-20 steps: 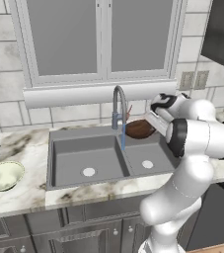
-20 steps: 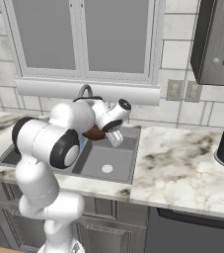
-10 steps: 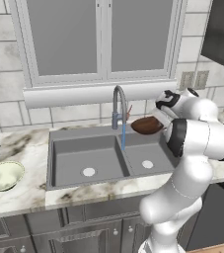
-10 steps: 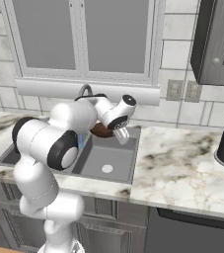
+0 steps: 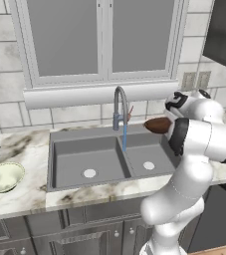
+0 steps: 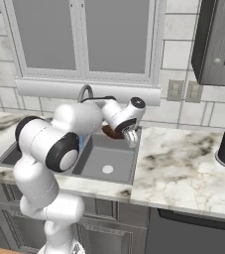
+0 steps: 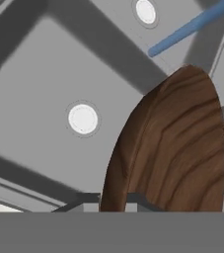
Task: Rinse each bowl for a few seconds and place them down in the sink or on the counter.
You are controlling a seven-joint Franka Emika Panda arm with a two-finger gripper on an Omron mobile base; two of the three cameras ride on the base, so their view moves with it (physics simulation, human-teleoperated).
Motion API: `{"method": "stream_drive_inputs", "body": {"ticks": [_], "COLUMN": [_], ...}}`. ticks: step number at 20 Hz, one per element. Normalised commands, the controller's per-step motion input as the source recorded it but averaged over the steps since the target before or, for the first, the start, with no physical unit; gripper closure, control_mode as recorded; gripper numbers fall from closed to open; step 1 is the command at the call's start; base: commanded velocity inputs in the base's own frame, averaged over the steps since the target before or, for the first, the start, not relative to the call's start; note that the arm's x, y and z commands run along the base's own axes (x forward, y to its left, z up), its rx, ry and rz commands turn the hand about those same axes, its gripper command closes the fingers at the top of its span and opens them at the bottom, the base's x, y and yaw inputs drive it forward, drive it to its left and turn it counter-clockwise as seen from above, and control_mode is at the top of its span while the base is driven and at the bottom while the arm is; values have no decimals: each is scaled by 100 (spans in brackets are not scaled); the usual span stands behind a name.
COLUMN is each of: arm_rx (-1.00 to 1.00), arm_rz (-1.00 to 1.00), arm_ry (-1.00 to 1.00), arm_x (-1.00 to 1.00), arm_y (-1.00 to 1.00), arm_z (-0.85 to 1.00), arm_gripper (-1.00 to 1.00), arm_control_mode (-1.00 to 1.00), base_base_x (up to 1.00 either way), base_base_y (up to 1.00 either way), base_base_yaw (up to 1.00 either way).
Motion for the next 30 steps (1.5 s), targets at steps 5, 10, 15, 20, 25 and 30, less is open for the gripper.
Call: {"method": "stream_drive_inputs", "body": {"ticks": [5,10,15,20,25,30], "arm_rx": [-7,-6,-8,-11,-10,-3], "arm_rz": [-20,-19,-20,-20,-21,-20], "arm_ry": [-11,-9,-7,-1,0,0], "arm_x": [-4,-5,-4,0,0,0], "arm_y": [-9,-11,-13,-5,-12,-23], "arm_z": [0,0,1,14,15,2], "arm_gripper": [100,100,100,100,100,100], "arm_control_mode": [-100,-100,-100,-100,-100,-100], "base_base_x": [0,0,0,0,0,0], "base_base_y": [0,0,0,0,0,0], "base_base_yaw": [0,0,0,0,0,0]}}
